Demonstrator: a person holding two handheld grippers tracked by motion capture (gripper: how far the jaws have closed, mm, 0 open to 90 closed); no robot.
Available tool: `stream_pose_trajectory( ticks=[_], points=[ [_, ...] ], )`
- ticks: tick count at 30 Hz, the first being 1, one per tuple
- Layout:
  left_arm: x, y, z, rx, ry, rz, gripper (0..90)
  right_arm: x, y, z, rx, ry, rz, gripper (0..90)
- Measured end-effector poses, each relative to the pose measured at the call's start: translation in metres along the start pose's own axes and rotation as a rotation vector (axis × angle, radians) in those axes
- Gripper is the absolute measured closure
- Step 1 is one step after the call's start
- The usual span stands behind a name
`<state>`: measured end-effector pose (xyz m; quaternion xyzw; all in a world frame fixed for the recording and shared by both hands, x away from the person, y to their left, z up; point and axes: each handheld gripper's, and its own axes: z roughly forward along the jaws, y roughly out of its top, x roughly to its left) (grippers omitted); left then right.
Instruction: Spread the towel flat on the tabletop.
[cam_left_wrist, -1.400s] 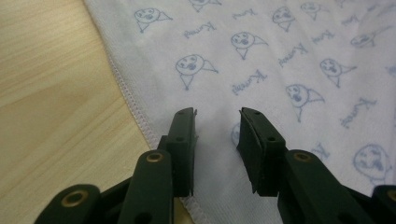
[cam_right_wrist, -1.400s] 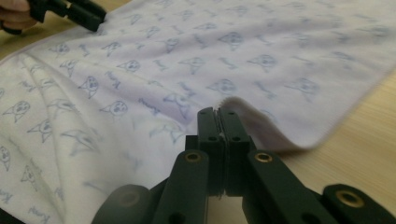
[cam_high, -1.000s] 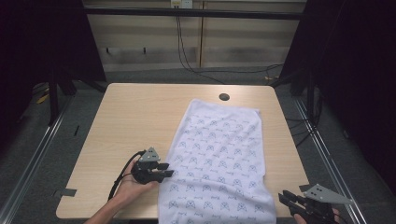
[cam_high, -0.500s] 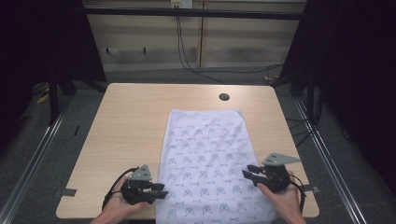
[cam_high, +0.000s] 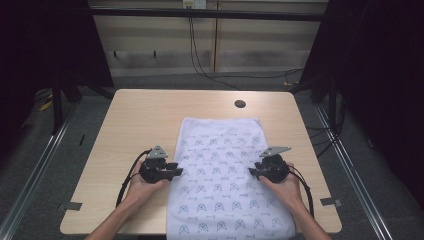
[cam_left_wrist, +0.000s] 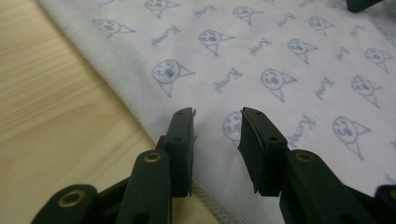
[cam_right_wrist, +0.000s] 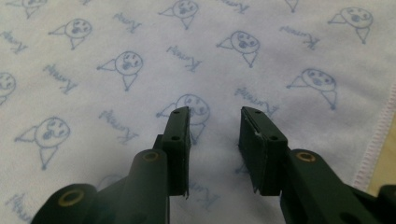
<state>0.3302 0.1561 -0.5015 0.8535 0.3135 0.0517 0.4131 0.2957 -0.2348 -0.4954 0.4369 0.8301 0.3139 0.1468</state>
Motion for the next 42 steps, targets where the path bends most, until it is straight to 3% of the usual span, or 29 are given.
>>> stream_pose_trajectory(
  ticks=[3, 9, 11, 15, 17, 19, 21, 23, 27, 30, 31, 33, 34, 37, 40, 42],
  points=[
    [-0.007, -0.002, 0.005, 0.004, -0.026, 0.033, 61.7, 0.003, -0.012, -0.01, -0.004, 0.01, 0.006, 63.5],
    [-0.017, -0.008, 0.001, 0.005, -0.073, 0.053, 61.7, 0.017, -0.037, -0.032, -0.006, 0.042, -0.003, 63.6],
    [-0.023, -0.011, -0.002, 0.017, -0.078, 0.084, 61.6, 0.021, -0.042, -0.038, 0.012, 0.045, -0.003, 63.6],
    [-0.039, -0.019, -0.009, 0.033, -0.112, 0.091, 61.7, 0.028, -0.053, -0.049, 0.023, 0.082, 0.004, 63.6],
    [-0.047, -0.022, -0.014, 0.048, -0.107, 0.108, 63.0, 0.032, -0.057, -0.053, 0.025, 0.097, 0.008, 63.4],
    [-0.052, -0.027, -0.019, 0.057, -0.13, 0.091, 63.2, 0.036, -0.058, -0.056, 0.034, 0.105, 0.008, 61.9],
    [-0.057, -0.03, -0.023, 0.076, -0.135, 0.105, 65.3, 0.038, -0.058, -0.055, 0.028, 0.109, 0.003, 61.4],
    [-0.059, -0.033, -0.027, 0.077, -0.107, 0.116, 76.6, 0.038, -0.055, -0.056, 0.008, 0.098, -0.001, 66.9],
    [-0.053, -0.031, -0.025, 0.084, -0.118, 0.11, 86.8, 0.031, -0.047, -0.05, -0.01, 0.096, 0.011, 68.2],
    [-0.054, -0.029, -0.024, 0.082, -0.108, 0.117, 87.9, 0.023, -0.04, -0.044, -0.03, 0.071, 0.015, 60.7],
    [-0.054, -0.028, -0.023, 0.068, -0.093, 0.122, 86.6, 0.019, -0.037, -0.042, -0.036, 0.067, 0.022, 59.6],
    [-0.051, -0.02, -0.021, 0.024, -0.113, 0.103, 76.3, 0.013, -0.032, -0.039, -0.053, 0.058, 0.032, 57.5],
    [-0.049, -0.015, -0.021, 0.012, -0.103, 0.098, 75.3, 0.01, -0.03, -0.037, -0.053, 0.05, 0.038, 57.5],
    [-0.032, 0.0, -0.015, -0.037, -0.074, 0.042, 78.9, -0.001, -0.026, -0.034, -0.068, 0.039, 0.048, 61.8],
    [-0.012, 0.008, -0.002, -0.039, -0.025, -0.002, 81.4, -0.015, -0.021, -0.029, -0.065, 0.002, 0.07, 63.4],
    [-0.004, 0.009, 0.006, -0.032, -0.003, -0.017, 77.5, -0.022, -0.018, -0.024, -0.059, -0.007, 0.079, 61.1]
  ],
)
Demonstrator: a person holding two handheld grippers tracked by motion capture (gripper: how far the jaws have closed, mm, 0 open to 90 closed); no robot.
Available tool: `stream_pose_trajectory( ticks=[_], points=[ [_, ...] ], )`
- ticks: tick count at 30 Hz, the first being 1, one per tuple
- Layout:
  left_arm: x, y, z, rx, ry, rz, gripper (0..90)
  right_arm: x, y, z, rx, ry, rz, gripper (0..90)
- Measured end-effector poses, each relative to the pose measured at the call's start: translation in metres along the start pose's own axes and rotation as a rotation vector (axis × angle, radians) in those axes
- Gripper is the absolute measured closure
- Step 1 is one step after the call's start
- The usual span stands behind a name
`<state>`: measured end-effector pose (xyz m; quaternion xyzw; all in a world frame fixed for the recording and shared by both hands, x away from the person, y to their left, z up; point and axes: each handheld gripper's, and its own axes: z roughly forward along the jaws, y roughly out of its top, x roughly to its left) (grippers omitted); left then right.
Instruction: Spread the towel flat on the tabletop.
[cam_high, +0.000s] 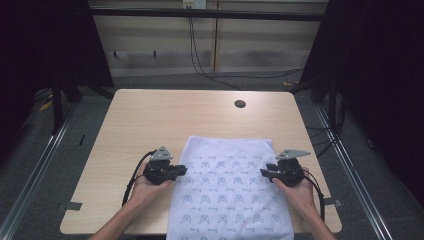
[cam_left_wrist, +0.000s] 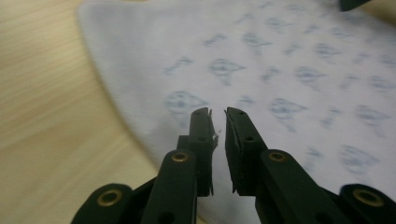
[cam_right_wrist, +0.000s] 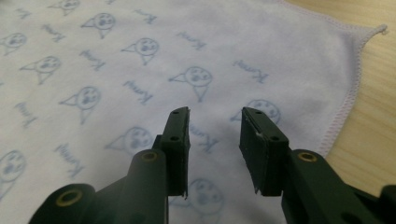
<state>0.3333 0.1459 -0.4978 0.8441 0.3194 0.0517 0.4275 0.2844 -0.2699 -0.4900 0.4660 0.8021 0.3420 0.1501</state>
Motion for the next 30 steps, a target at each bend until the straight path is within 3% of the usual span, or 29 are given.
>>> stream_pose_trajectory(
  ticks=[3, 5, 9, 12, 14, 16, 22, 25, 27, 30],
  points=[
    [0.002, -0.003, 0.004, 0.023, 0.012, 0.005, 74.6, -0.004, 0.0, 0.008, 0.022, -0.008, -0.005, 58.5],
    [0.001, -0.006, 0.006, 0.03, 0.025, 0.041, 73.8, -0.002, -0.001, 0.01, 0.03, -0.02, -0.02, 58.9],
    [0.002, -0.007, 0.004, 0.029, 0.047, 0.047, 87.4, 0.003, -0.001, 0.011, 0.025, -0.001, -0.055, 83.3],
    [-0.003, -0.008, 0.0, 0.052, 0.092, 0.098, 89.4, 0.007, 0.0, 0.011, 0.03, -0.004, -0.039, 87.0],
    [-0.001, -0.012, -0.005, 0.056, 0.084, 0.085, 89.6, 0.008, 0.0, 0.011, 0.03, -0.011, -0.035, 87.1],
    [0.002, -0.018, -0.014, 0.054, 0.074, 0.057, 89.6, 0.011, -0.001, 0.012, 0.02, 0.016, -0.035, 86.9],
    [-0.004, -0.037, -0.035, 0.056, 0.032, 0.053, 89.0, 0.033, -0.006, 0.006, 0.04, 0.065, -0.072, 84.8],
    [-0.011, -0.04, -0.04, 0.073, 0.009, 0.063, 86.0, 0.038, -0.013, -0.002, 0.053, 0.078, -0.065, 80.8],
    [-0.013, -0.041, -0.041, 0.08, -0.009, 0.053, 84.1, 0.039, -0.014, -0.004, 0.057, 0.076, -0.079, 72.7],
    [-0.01, -0.037, -0.041, 0.067, -0.018, 0.042, 81.4, 0.032, -0.011, -0.006, 0.025, 0.078, -0.068, 68.2]
  ],
)
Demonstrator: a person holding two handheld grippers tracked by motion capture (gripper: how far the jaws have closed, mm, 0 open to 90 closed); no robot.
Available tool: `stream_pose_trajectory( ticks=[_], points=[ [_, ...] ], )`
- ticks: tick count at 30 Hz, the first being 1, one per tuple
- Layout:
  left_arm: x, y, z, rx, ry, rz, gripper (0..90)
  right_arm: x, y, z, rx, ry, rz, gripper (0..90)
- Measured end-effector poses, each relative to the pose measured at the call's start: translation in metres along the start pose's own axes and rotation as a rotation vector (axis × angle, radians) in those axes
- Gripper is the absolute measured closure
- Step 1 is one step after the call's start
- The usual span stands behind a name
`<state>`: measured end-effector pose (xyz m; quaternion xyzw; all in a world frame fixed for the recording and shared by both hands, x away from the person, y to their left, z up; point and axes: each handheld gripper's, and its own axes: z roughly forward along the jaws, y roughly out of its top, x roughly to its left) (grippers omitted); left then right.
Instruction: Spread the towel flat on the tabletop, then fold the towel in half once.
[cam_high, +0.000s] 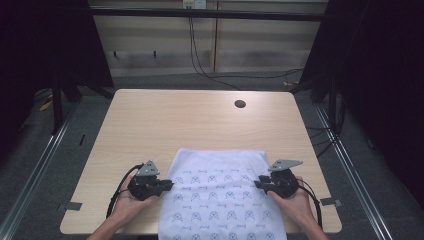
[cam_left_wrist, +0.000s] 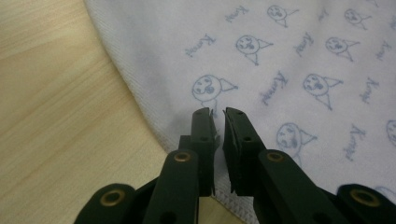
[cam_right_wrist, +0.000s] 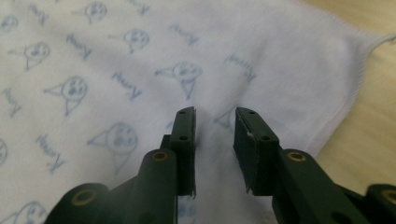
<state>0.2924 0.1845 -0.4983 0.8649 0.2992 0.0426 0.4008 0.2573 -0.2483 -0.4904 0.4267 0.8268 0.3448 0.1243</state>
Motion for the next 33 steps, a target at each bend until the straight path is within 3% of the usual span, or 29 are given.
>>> stream_pose_trajectory(
  ticks=[3, 5, 8, 11, 13, 17, 22, 26, 30, 33],
  points=[
    [0.005, 0.008, -0.002, -0.047, 0.009, -0.014, 78.1, -0.018, 0.013, 0.0, -0.047, -0.049, 0.019, 68.3],
    [0.012, 0.014, -0.002, -0.066, 0.018, -0.028, 77.4, -0.032, 0.023, 0.004, -0.044, -0.099, 0.029, 67.9],
    [0.024, 0.02, 0.0, -0.089, 0.034, -0.052, 77.3, -0.055, 0.032, 0.015, -0.047, -0.131, 0.067, 63.6],
    [0.035, 0.025, 0.002, -0.101, 0.055, -0.077, 75.6, -0.071, 0.038, 0.026, -0.058, -0.142, 0.105, 60.2],
    [0.043, 0.028, 0.005, -0.111, 0.061, -0.109, 73.6, -0.076, 0.04, 0.032, -0.051, -0.118, 0.12, 59.4],
    [0.058, 0.031, 0.012, -0.12, 0.113, -0.157, 70.1, -0.075, 0.042, 0.046, -0.024, -0.119, 0.108, 61.1],
    [0.067, 0.034, 0.023, -0.1, 0.098, -0.189, 72.0, -0.069, 0.043, 0.047, -0.027, -0.103, 0.078, 81.5],
    [0.061, 0.037, 0.033, -0.086, 0.071, -0.173, 66.6, -0.068, 0.044, 0.046, -0.026, -0.1, 0.07, 83.6],
    [0.054, 0.038, 0.038, -0.044, 0.063, -0.123, 62.7, -0.068, 0.044, 0.041, -0.046, -0.103, 0.081, 83.3],
    [0.049, 0.041, 0.041, -0.057, 0.059, -0.117, 57.4, -0.068, 0.046, 0.036, -0.063, -0.097, 0.075, 83.0]
  ],
)
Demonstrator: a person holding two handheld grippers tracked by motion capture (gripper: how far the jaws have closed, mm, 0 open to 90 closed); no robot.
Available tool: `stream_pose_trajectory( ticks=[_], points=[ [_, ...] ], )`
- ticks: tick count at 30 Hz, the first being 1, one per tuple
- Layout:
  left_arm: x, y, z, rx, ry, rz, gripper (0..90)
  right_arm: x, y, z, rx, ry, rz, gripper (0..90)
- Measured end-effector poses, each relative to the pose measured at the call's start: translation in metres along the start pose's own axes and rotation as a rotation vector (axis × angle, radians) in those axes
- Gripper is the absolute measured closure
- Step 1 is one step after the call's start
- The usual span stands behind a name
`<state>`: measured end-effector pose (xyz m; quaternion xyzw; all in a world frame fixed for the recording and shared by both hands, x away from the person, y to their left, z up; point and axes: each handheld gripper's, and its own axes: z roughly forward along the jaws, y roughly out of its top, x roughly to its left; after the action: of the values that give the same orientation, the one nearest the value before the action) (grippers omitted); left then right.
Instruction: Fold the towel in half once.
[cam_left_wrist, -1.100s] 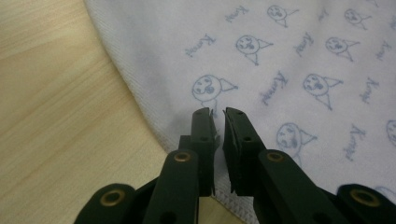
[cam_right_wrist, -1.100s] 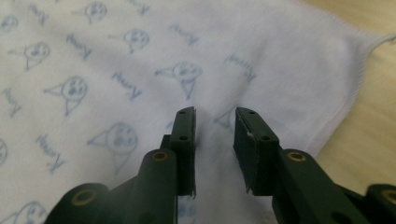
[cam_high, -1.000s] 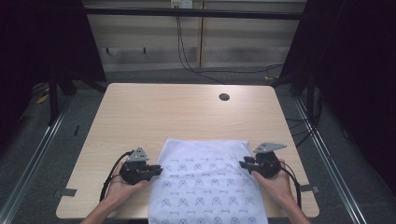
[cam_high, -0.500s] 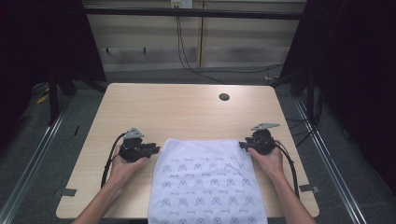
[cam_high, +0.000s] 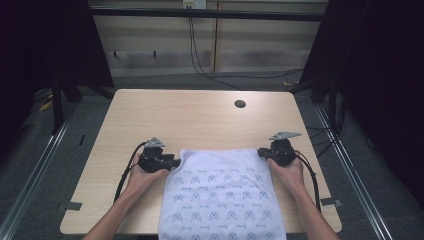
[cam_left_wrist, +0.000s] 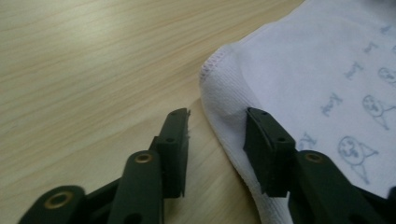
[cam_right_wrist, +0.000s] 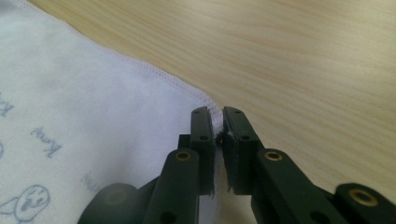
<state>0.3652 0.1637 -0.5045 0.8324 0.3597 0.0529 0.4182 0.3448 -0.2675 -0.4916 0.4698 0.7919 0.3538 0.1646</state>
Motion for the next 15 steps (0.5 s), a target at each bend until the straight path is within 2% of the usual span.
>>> stream_pose_trajectory(
  ticks=[4, 9, 11, 12, 13, 14, 15],
  points=[
    [-0.008, 0.003, 0.006, 0.012, 0.02, 0.031, 55.1, 0.002, -0.001, -0.003, -0.009, 0.005, 0.002, 82.6],
    [-0.013, 0.005, 0.011, 0.012, -0.043, 0.055, 55.1, 0.002, -0.003, -0.005, -0.009, 0.013, -0.003, 82.3],
    [-0.017, 0.009, 0.014, 0.025, -0.035, 0.075, 55.9, 0.003, -0.004, -0.004, -0.003, 0.011, 0.006, 82.1],
    [-0.018, 0.01, 0.016, 0.023, -0.053, 0.079, 61.1, 0.002, -0.003, -0.004, -0.01, 0.014, 0.0, 82.0],
    [-0.02, 0.01, 0.018, 0.026, -0.053, 0.081, 64.7, 0.002, -0.003, -0.004, -0.009, 0.017, 0.002, 82.0],
    [-0.021, 0.011, 0.018, 0.018, -0.042, 0.086, 73.7, 0.003, -0.003, -0.004, -0.011, 0.02, 0.003, 82.0],
    [-0.022, 0.011, 0.018, 0.005, -0.055, 0.081, 78.6, 0.003, -0.003, -0.005, -0.013, 0.02, 0.006, 82.1]
  ],
)
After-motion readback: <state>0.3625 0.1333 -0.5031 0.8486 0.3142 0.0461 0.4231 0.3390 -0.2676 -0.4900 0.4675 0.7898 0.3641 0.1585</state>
